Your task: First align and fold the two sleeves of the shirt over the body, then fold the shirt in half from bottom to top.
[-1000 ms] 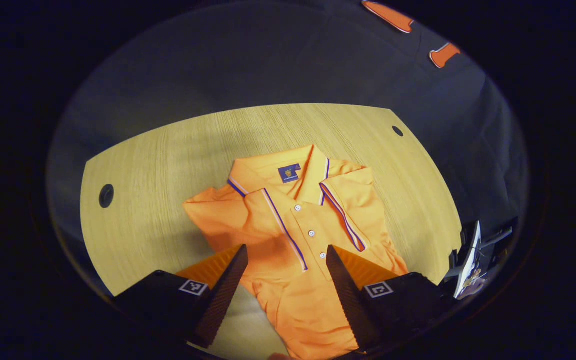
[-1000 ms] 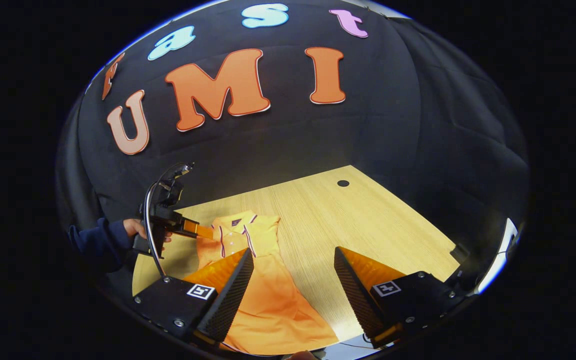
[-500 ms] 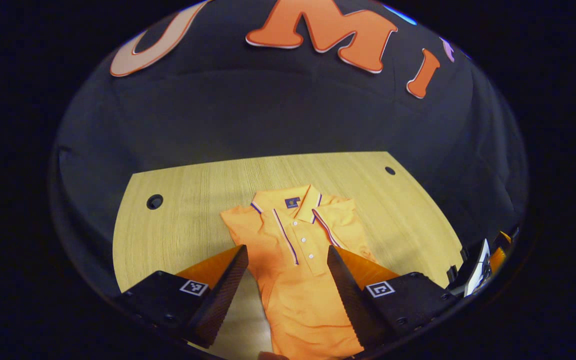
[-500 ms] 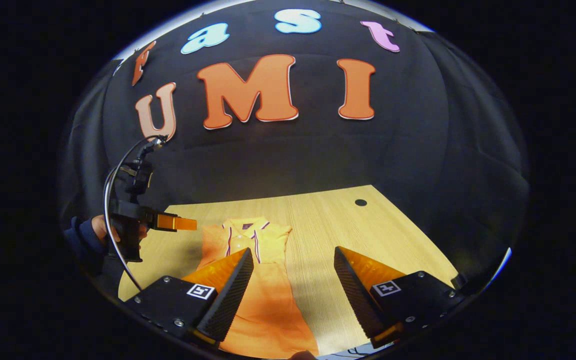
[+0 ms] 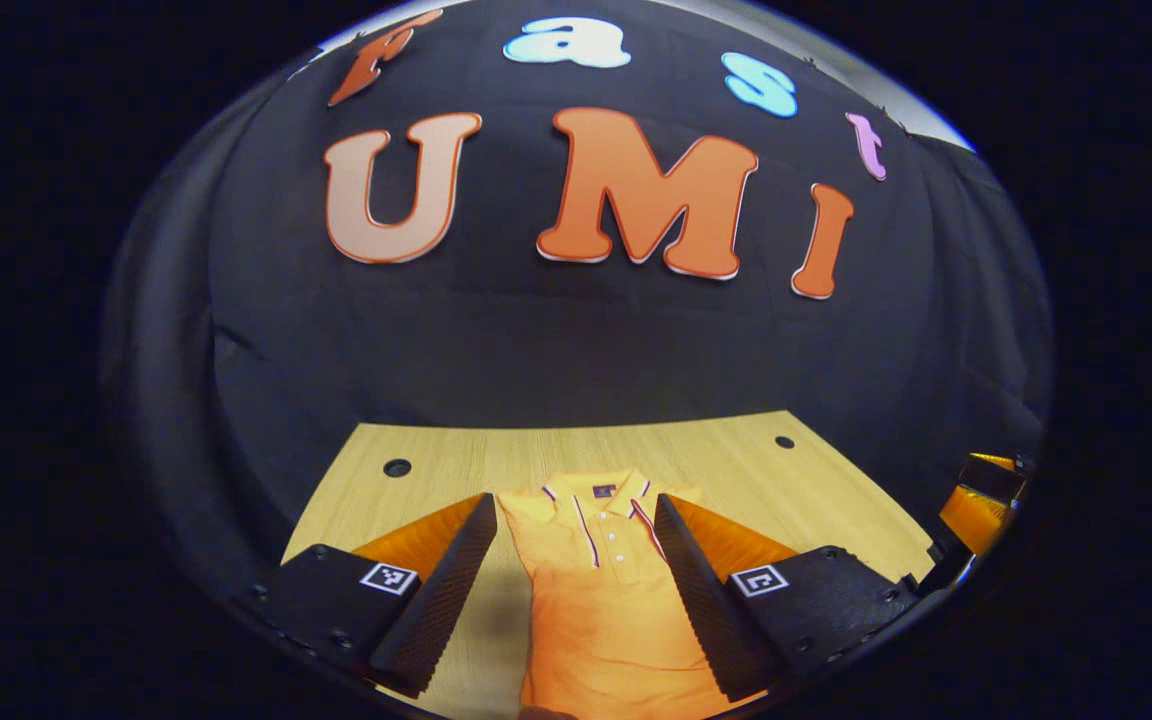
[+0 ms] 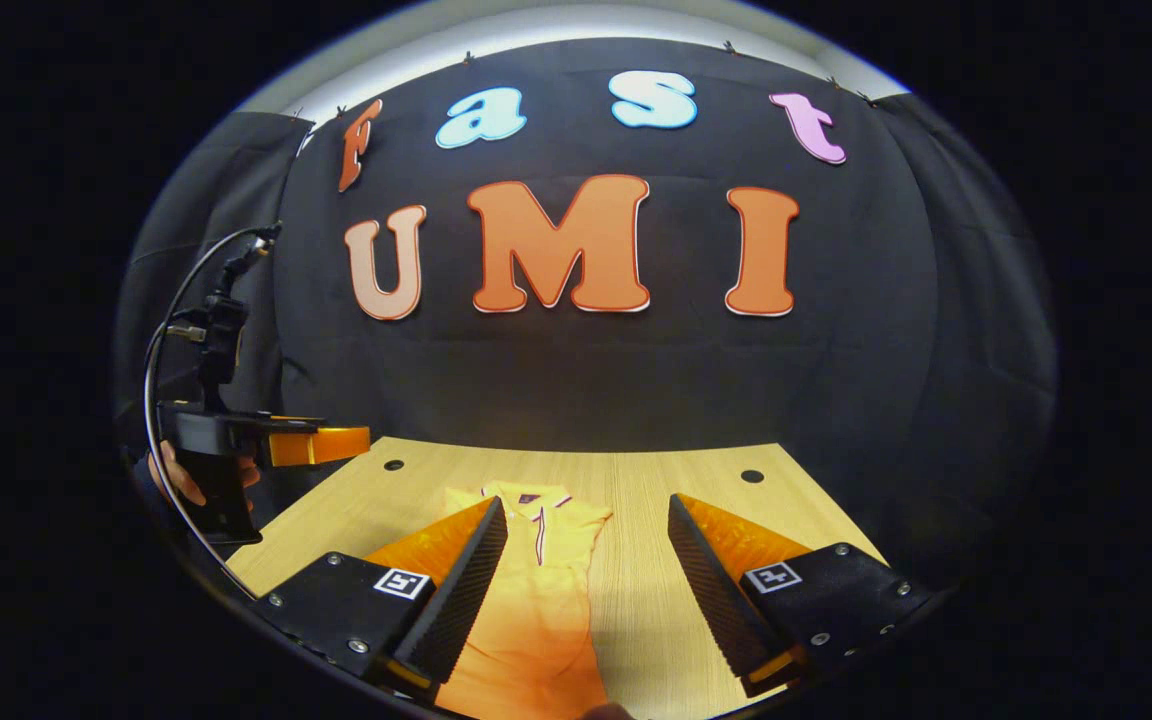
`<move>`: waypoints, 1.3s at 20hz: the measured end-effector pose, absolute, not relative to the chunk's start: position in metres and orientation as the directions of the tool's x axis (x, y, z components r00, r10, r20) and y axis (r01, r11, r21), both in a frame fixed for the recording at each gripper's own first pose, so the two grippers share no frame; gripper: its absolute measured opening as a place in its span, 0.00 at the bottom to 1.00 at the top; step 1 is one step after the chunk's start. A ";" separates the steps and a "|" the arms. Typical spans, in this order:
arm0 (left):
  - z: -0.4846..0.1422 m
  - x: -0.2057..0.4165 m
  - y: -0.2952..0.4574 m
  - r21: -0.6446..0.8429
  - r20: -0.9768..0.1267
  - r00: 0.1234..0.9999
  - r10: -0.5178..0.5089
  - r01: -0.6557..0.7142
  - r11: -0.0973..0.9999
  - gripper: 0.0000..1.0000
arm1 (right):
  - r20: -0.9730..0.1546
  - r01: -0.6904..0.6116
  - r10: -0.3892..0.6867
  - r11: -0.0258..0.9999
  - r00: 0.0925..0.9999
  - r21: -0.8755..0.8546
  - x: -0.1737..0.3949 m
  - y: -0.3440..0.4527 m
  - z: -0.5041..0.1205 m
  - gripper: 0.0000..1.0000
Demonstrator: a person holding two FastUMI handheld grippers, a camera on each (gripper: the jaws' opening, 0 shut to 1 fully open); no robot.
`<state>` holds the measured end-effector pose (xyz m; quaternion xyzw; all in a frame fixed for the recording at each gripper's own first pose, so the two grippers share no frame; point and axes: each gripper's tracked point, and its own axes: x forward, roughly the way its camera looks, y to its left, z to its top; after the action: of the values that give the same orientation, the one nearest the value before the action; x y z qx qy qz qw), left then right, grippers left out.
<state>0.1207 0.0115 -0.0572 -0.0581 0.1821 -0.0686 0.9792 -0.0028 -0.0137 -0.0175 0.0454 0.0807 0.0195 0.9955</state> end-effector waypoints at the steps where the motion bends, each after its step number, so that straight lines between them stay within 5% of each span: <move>1: -0.042 0.109 0.020 -0.137 -0.289 0.950 -0.117 0.080 0.987 0.98 | -0.140 -0.029 0.042 0.995 0.989 0.094 -0.008 -0.017 -0.013 0.99; 6: -0.004 0.037 0.026 -0.176 -0.118 0.993 -0.030 0.009 0.984 0.98 | -0.042 -0.080 0.083 0.994 0.996 0.081 -0.018 -0.012 -0.001 0.98; 9: -0.020 0.007 0.017 -0.144 -0.096 0.995 0.004 -0.018 0.989 0.98 | -0.086 -0.142 0.150 0.986 0.985 0.090 -0.027 0.001 -0.025 0.98; 17: -0.174 -0.026 0.009 -0.054 -0.531 0.847 -0.002 -0.032 0.998 0.97 | -0.380 -0.183 0.217 0.975 0.899 0.123 -0.038 0.004 -0.124 0.98; 26: -0.237 -0.051 0.001 -0.048 -0.821 0.565 -0.082 0.075 0.996 0.98 | -0.695 -0.124 0.210 0.977 0.687 0.173 -0.066 -0.003 -0.242 0.99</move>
<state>-0.0511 0.0014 -0.2373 -0.0035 0.4640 -0.0445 0.8847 -0.0662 -0.0025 -0.2421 0.0559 0.3848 0.0910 0.9168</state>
